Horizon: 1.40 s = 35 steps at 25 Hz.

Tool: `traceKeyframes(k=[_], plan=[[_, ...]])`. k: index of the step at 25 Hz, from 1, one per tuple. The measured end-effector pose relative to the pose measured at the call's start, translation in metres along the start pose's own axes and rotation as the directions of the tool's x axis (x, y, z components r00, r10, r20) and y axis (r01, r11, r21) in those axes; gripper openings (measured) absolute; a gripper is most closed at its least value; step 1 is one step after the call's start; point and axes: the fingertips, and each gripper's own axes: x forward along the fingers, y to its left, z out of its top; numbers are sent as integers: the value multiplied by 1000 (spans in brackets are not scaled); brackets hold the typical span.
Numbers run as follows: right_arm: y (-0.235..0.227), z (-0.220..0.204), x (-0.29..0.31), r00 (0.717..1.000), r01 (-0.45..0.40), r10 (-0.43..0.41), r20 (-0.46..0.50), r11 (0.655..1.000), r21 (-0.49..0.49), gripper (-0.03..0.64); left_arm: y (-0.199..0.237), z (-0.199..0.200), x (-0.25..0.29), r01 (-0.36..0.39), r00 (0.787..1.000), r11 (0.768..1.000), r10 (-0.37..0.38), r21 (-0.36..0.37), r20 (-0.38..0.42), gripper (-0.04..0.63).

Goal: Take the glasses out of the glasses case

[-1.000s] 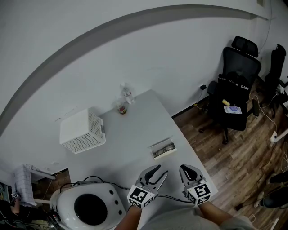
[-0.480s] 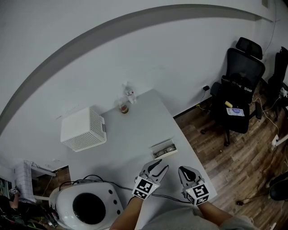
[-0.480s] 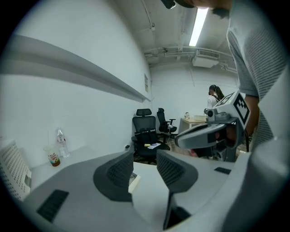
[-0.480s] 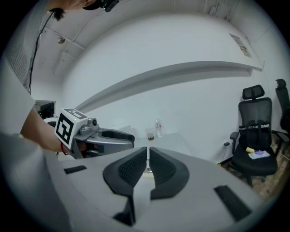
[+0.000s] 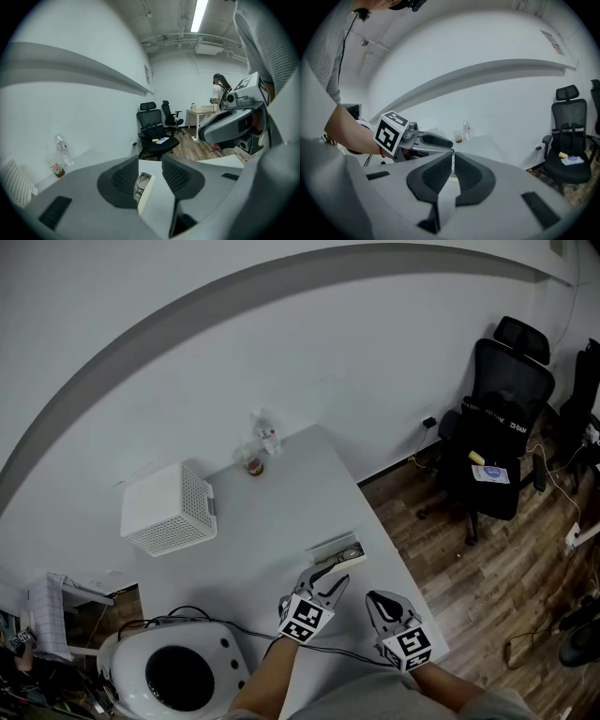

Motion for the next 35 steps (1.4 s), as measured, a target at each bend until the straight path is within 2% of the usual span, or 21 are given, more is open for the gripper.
traceKeyframes(k=[14,20,30,35], plan=[[-4,-3,1,1000,21,-21,-23,1000,6,12,14,-28,22,10,996,999,-7,31,-94,150],[-5,-10,-4,999,41,-40,-27,999,20,12,18,-45,37,27,985,998,-19,48,-171,149],[-12,-12,0,998,57,-56,-33,998,23,12,25,-62,54,34,970,997,-16,71,-241,149],[-15,-13,4,997,63,-62,-35,998,29,12,29,-65,61,48,964,996,-25,79,-266,127]])
